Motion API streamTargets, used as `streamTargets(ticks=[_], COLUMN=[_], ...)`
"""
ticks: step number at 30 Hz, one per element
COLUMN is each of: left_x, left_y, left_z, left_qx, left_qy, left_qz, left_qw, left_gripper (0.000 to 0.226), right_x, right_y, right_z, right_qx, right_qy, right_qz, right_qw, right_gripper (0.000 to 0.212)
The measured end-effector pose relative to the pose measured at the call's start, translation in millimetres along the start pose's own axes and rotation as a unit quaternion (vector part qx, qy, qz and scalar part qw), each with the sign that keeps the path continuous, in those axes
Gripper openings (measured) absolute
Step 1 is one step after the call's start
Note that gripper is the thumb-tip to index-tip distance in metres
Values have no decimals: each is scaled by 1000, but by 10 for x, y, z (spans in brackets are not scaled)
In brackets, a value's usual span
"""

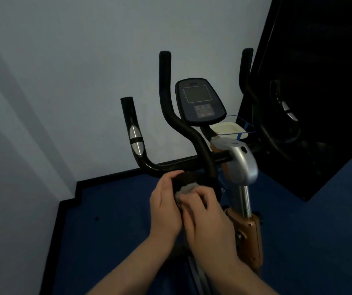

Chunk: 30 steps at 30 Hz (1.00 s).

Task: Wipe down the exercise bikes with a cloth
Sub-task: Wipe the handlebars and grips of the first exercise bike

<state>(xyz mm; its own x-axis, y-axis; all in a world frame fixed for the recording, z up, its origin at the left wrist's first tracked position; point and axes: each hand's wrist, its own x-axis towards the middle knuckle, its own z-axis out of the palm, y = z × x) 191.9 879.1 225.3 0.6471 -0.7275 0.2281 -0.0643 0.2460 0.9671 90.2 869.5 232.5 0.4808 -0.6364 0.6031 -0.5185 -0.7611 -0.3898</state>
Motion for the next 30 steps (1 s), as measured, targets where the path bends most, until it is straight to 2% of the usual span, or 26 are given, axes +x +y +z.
streamTargets(ticks=[5,11,14,16,19,21,23,26,28,30], left_x=[-7,-6,-25,-31,86,225,307,247,221,240], left_y=[3,-5,1,21,106,202,261,256,235,215], left_z=[5,-43,-31,-40,-125,-160,-107,39,56,44], left_qx=[-6,27,34,76,186,233,257,292,315,334], left_qy=[-6,-32,-36,-34,-57,-86,-106,-94,-74,-74], left_qz=[-13,-7,-4,-1,-18,-52,-74,-42,-6,10], left_qw=[1000,999,999,997,981,967,958,951,946,940], left_gripper=[39,37,36,33,25,22,23,28,30,25], right_x=[410,-110,78,315,449,375,252,153,261,472], right_y=[37,254,308,301,293,302,343,434,528,619], right_z=[72,64,-5,-50,-137,-171,-163,-180,-247,-293], right_qx=[-99,-79,-63,-25,156,252,298,374,403,376], right_qy=[82,83,101,141,167,146,113,70,61,64], right_qz=[-46,-54,-63,-25,120,190,235,306,312,267], right_qw=[991,992,991,989,966,938,918,872,858,885], right_gripper=[18,31,27,21,19,20,20,20,20,17])
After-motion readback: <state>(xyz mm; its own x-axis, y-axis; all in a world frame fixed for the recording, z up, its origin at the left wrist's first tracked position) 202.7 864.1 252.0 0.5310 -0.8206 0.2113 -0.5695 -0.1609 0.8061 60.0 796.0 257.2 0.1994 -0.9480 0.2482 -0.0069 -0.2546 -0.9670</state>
